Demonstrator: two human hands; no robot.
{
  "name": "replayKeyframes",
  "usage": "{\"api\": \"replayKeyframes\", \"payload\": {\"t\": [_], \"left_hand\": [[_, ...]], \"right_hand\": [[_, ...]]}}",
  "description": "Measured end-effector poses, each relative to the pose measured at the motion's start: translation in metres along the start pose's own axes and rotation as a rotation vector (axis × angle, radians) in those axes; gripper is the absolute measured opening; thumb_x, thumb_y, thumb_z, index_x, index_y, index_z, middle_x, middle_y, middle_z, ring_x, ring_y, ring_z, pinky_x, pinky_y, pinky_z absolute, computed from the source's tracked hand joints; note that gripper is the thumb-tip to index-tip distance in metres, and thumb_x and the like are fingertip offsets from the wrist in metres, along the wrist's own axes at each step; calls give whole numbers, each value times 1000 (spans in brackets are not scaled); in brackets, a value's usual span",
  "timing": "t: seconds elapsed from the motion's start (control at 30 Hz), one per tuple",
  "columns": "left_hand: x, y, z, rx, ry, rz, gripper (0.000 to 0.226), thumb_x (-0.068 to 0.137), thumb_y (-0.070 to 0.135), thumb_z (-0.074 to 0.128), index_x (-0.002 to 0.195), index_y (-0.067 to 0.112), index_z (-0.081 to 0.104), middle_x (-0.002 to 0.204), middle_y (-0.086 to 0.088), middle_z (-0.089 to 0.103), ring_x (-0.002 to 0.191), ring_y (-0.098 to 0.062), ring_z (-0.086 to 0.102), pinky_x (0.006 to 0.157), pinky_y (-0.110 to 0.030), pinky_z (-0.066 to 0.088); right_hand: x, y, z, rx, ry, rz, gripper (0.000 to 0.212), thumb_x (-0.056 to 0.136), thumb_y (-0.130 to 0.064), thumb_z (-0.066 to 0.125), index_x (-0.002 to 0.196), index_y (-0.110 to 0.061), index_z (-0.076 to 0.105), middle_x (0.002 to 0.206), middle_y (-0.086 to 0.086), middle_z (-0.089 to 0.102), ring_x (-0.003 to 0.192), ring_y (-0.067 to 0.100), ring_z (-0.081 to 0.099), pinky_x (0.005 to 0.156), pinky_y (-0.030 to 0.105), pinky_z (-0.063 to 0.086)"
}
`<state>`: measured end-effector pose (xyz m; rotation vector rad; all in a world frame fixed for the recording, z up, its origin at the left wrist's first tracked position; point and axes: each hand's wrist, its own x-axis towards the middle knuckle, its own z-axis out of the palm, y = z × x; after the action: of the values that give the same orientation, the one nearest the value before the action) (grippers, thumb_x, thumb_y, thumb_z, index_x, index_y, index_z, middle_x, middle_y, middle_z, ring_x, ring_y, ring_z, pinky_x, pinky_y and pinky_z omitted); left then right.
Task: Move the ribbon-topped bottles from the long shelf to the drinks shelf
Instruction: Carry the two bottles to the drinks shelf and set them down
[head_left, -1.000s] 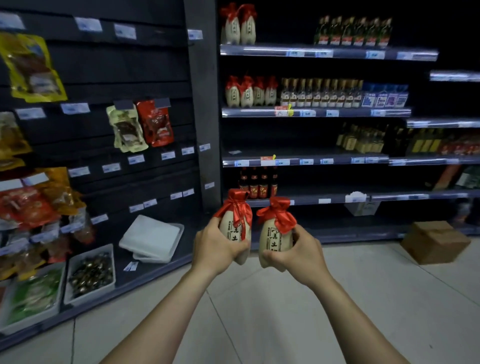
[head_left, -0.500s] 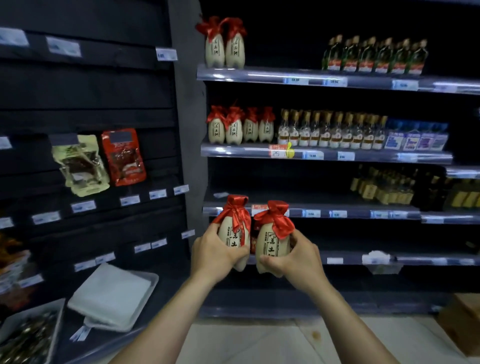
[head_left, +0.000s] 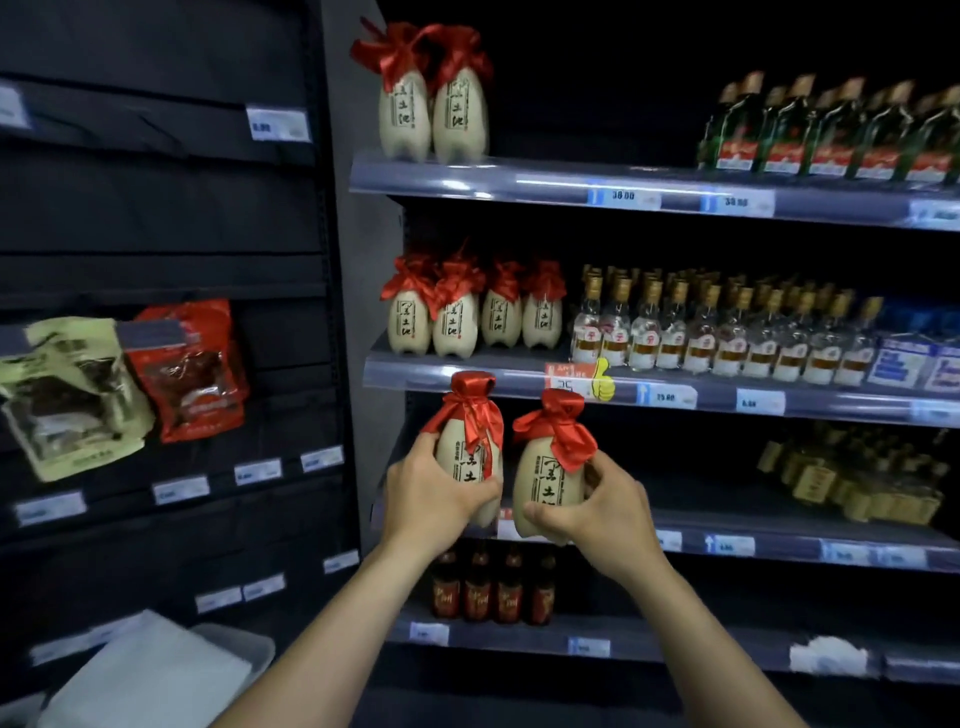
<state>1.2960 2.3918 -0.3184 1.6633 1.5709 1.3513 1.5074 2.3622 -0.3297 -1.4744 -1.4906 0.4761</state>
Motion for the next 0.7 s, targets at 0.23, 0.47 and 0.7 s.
{"api": "replayKeyframes", "payload": {"t": [0.23, 0.47, 0.7], "left_hand": [[122, 19, 48, -81, 32, 129, 61, 58, 49, 88, 110, 27, 66, 97, 11, 71, 89, -9, 69, 79, -32, 58], [204, 38, 89, -101, 87, 155, 60, 60, 43, 91, 109, 18, 67, 95, 5, 75, 86, -14, 71, 80, -36, 60], [230, 41, 105, -47, 180, 177, 52, 57, 58, 83, 95, 27, 64, 81, 14, 70, 74, -3, 64, 64, -24, 50]], "right_hand": [[129, 2, 3, -43, 82, -72, 62, 55, -39, 99, 106, -44, 62, 97, -17, 77, 85, 1, 76, 65, 20, 63], [214, 1, -1, -56, 171, -158, 72, 52, -43, 97, 116, -37, 63, 110, -10, 75, 92, 3, 75, 77, 34, 67], [259, 10, 3, -93, 180, -182, 65, 56, -43, 100, 111, -34, 68, 108, -4, 73, 98, 17, 72, 83, 46, 65]]}}
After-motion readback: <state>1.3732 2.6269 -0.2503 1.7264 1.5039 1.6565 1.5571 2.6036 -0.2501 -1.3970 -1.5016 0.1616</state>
